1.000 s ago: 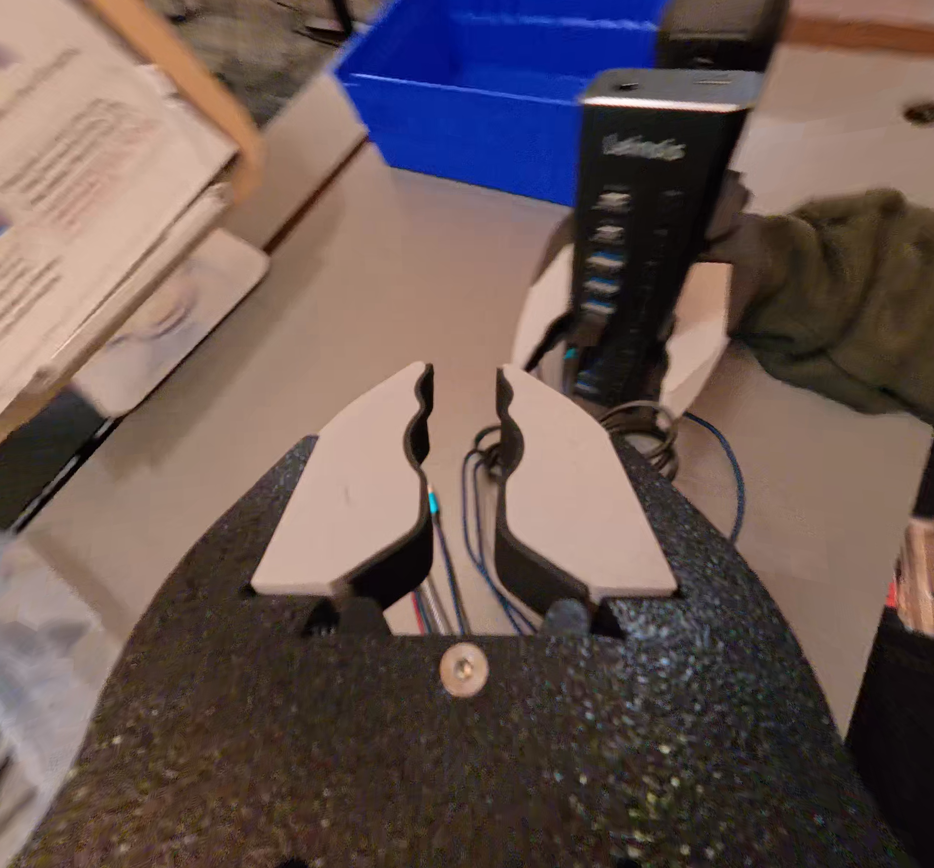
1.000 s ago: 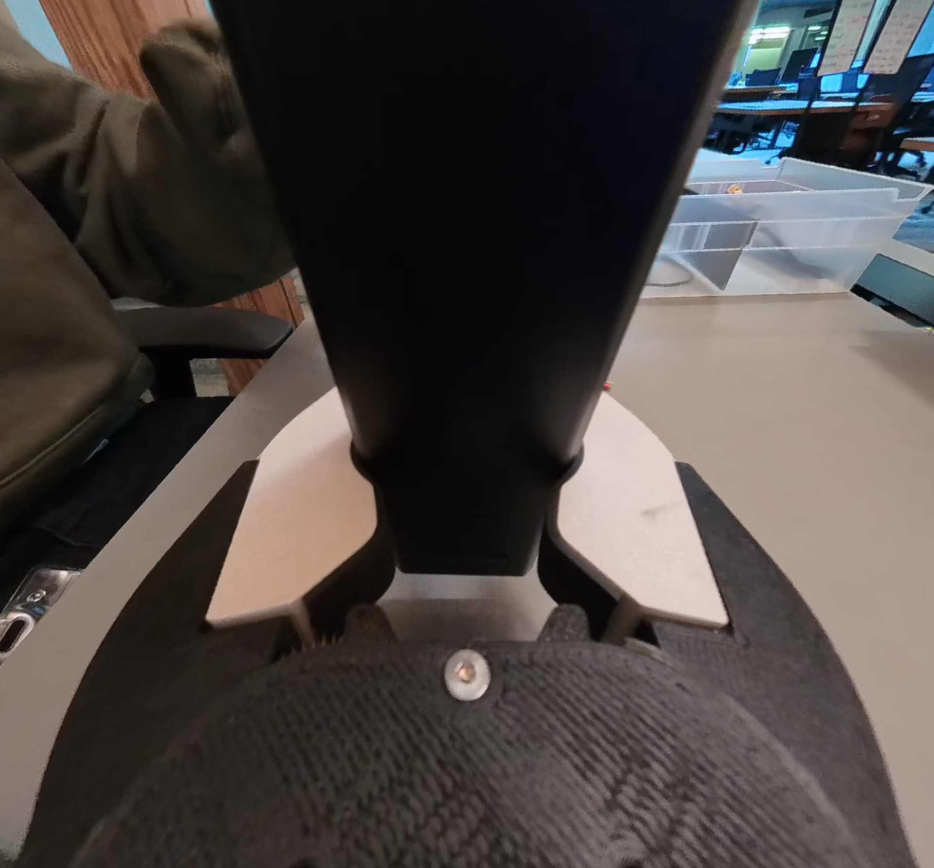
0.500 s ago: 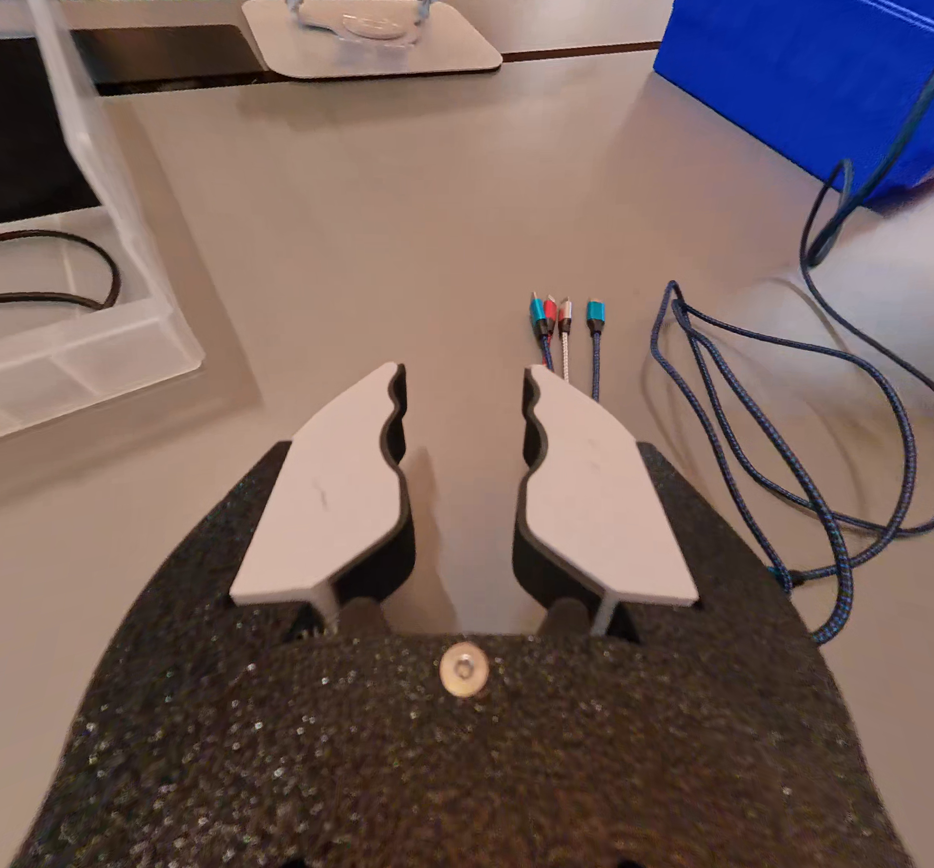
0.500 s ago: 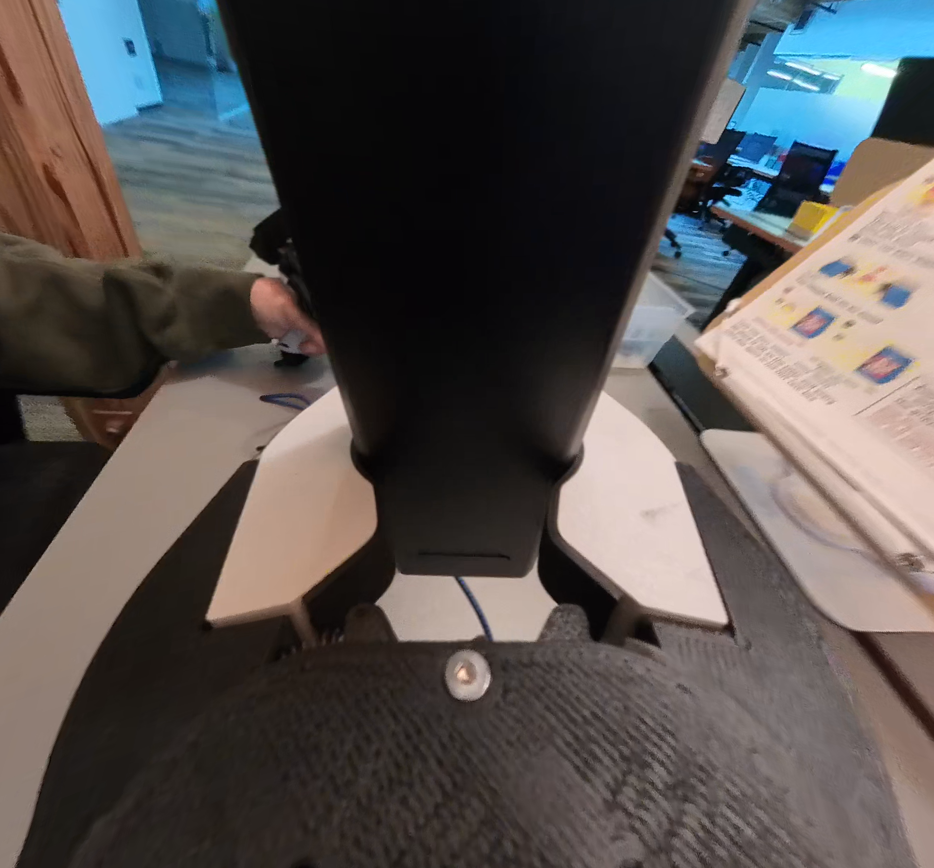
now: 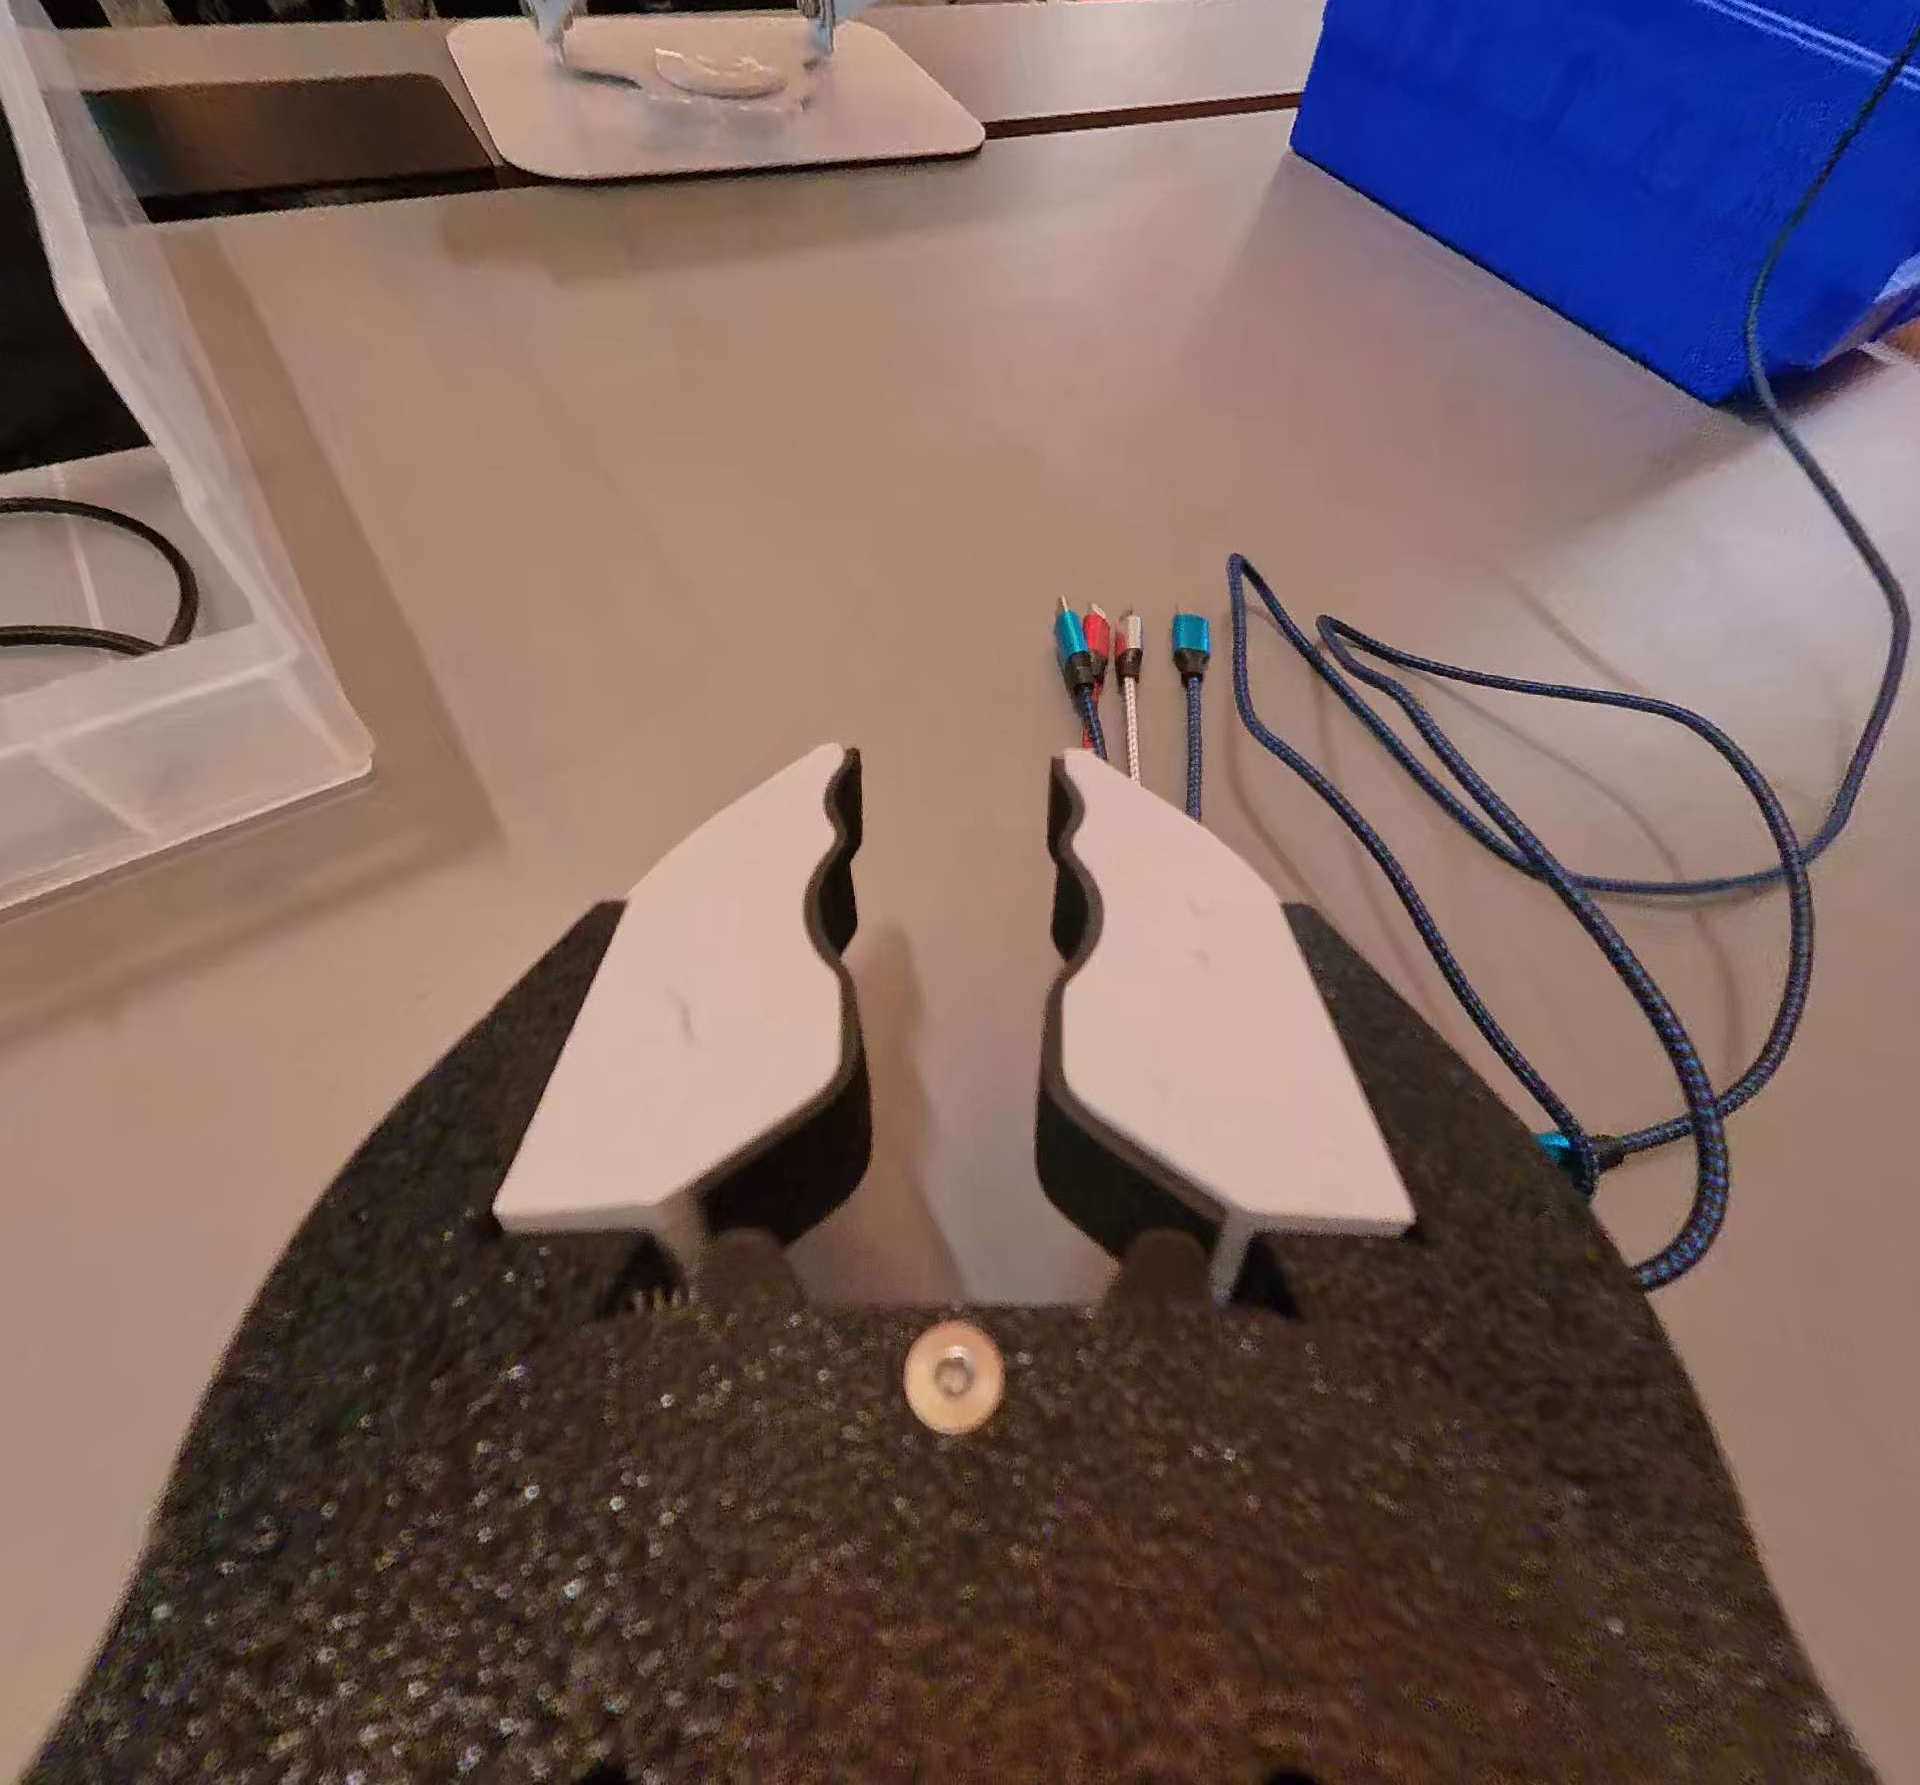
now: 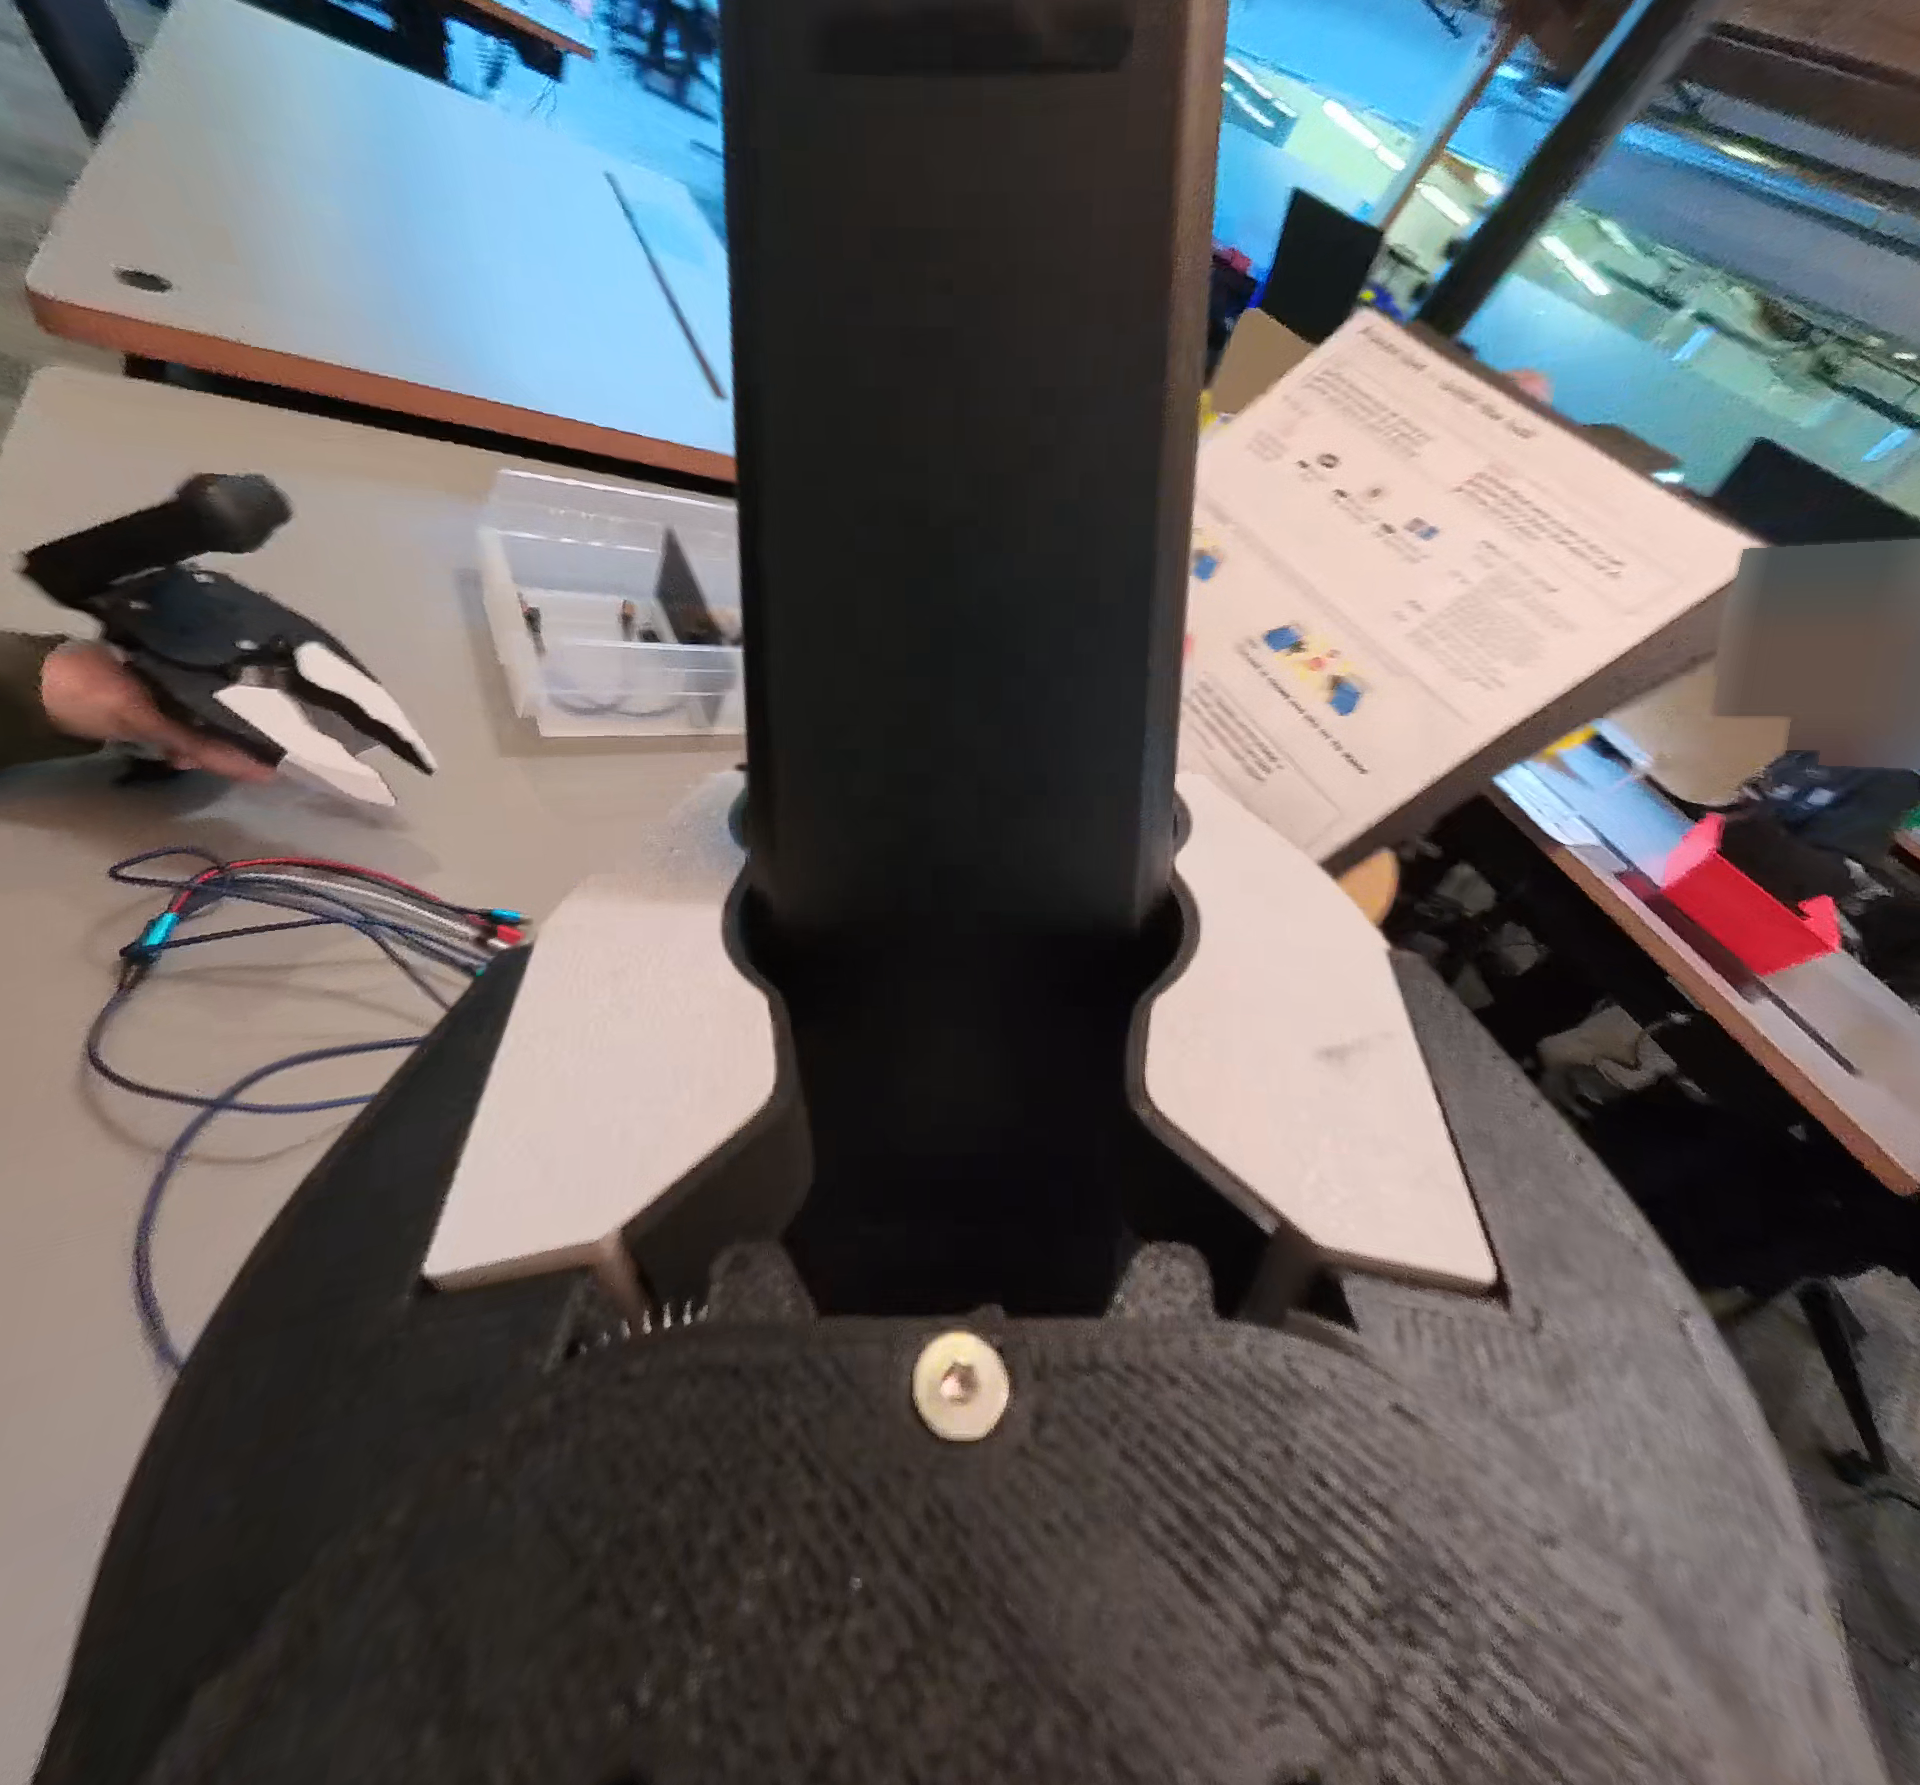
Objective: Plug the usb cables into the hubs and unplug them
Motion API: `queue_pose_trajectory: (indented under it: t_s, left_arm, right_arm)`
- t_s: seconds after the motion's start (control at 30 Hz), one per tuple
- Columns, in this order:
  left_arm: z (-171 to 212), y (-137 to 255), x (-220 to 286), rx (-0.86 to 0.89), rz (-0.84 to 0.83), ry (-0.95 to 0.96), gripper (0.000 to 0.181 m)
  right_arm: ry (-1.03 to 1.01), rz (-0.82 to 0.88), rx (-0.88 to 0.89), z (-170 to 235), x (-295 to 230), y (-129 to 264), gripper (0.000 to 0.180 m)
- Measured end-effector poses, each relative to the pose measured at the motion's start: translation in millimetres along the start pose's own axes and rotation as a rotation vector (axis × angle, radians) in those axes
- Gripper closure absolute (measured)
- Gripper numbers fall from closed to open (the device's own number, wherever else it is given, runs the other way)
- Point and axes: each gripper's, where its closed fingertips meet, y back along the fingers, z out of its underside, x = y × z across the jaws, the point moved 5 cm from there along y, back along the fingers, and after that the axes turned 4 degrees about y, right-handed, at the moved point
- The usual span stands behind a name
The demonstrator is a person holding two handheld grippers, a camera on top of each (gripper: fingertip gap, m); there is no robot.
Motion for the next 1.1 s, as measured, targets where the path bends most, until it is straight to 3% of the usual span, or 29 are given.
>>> queue_pose_trajectory:
  t_s: [0.17, 0.3, 0.5, 0.63, 0.77, 0.9, 1.1]
  left_arm:
    - [0.8, -0.1, 1.4, -0.007, 0.031, 0.006, 0.148]
    - [1.0, 0.6, 2.4, -0.002, 0.022, -0.007, 0.148]
    - [3.8, -2.6, 5.7, -0.037, 0.012, -0.044, 0.148]
    - [5.9, -5.1, 6.6, -0.065, 0.01, -0.054, 0.148]
    - [6.7, -6.1, 7.2, -0.076, 0.013, -0.058, 0.148]
    - [7.2, -6.5, 7.2, -0.08, 0.011, -0.06, 0.148]
    - [8.1, -7.6, 7.9, -0.09, 0.01, -0.068, 0.148]
  right_arm:
    - [-0.038, 0.136, -0.155, 36.7, 19.7, 18.5, 0.109]
    - [-0.113, 0.236, -0.37, 98.1, 25.7, 26.7, 0.109]
    - [-0.405, 0.368, -0.612, 205.4, 24.8, 42.7, 0.109]
    - [-0.664, 0.385, -0.736, 270.4, 5.9, 49.4, 0.109]
    - [-0.776, 0.361, -0.841, 318.3, -17.5, 51.7, 0.109]
    - [-0.79, 0.326, -0.815, 332.2, -28.4, 46.9, 0.108]
    - [-0.739, 0.349, -0.649, 301.2, -8.5, 50.3, 0.102]
